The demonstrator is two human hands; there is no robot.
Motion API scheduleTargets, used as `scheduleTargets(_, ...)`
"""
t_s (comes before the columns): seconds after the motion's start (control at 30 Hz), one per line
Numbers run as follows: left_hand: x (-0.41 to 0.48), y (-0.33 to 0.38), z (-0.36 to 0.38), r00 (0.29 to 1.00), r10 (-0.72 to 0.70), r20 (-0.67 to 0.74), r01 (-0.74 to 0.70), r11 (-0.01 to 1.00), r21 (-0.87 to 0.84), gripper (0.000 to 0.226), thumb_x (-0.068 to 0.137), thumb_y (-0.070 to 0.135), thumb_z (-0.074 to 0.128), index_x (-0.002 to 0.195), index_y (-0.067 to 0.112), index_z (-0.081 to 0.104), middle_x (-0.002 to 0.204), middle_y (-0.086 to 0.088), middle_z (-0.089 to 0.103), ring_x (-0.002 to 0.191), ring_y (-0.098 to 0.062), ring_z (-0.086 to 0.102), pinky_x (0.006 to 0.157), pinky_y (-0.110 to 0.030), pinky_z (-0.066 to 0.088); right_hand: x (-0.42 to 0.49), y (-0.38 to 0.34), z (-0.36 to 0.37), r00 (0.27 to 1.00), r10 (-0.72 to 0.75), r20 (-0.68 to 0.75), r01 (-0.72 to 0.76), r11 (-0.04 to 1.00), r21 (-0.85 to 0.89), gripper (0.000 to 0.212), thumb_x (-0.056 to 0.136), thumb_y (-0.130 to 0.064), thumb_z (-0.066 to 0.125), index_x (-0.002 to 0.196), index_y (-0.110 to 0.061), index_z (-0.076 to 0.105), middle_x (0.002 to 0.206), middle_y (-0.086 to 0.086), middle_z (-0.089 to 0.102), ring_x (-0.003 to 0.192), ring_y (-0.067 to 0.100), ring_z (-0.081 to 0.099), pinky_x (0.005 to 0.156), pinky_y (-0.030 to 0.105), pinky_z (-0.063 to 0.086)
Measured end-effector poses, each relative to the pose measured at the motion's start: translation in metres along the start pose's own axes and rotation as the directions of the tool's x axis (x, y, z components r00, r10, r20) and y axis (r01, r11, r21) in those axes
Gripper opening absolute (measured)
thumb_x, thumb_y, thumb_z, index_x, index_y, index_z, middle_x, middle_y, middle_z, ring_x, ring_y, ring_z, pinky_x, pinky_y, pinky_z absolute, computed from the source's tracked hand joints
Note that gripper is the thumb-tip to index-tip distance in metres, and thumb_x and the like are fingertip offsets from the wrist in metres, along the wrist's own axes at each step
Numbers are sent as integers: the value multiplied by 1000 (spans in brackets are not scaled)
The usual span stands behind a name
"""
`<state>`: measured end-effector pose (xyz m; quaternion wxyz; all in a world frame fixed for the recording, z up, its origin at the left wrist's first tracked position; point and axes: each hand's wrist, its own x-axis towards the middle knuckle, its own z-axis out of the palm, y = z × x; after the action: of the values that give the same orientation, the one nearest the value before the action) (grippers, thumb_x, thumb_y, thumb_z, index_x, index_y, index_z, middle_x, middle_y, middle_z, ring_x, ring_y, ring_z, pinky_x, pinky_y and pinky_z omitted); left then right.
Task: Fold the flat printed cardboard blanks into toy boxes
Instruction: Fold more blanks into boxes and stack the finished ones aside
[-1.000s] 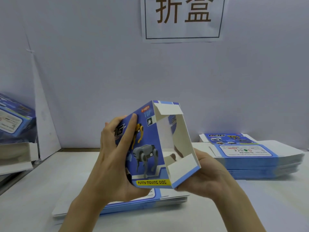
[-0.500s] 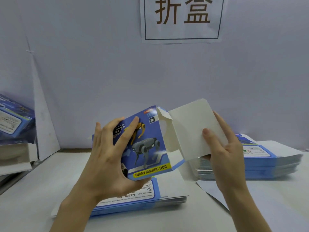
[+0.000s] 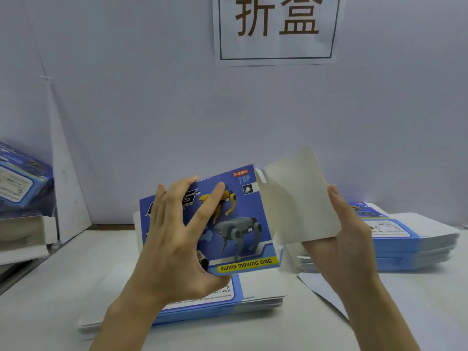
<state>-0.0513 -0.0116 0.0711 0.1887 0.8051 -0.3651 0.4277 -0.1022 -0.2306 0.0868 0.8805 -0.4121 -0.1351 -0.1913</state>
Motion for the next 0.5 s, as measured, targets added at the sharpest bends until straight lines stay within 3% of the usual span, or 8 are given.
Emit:
scheduleTargets(0.1,0,-1,0,1000,15,-19,-14,999,31,103,53,56,70,142,18,35,139,-21,36,133,-32,33,107,-66,25,0,1,-5,998,55,-22,-58,991,-121,23,77,-36,58,81,-27,79,85,-2,74,77,10,70,63,27,58)
scheduleTargets(0.27,1,-4,-4,997,16,-70,-18,999,-39,104,54,55,72,143,17,32,141,-20,31,131,-37,37,100,-67,34,3,-2,-10,995,-69,-68,48,960,-277,24,79,-27,58,92,-25,78,90,-2,74,74,7,68,57,21,55)
scheduleTargets(0.4,0,-3,-3,998,48,-42,-48,999,11,102,55,57,68,143,20,32,142,-20,30,137,-34,31,115,-60,17,1,-2,-7,991,-94,-99,56,943,-327,21,74,-35,63,87,-28,78,82,-4,73,70,7,66,53,21,53)
scheduleTargets(0.5,0,-1,-3,998,36,-47,-36,999,1,103,56,57,69,144,21,29,142,-19,29,137,-33,30,112,-64,18,1,-1,-5,973,-197,-118,126,889,-440,23,81,-34,62,99,-30,76,90,-6,74,80,11,65,65,26,54)
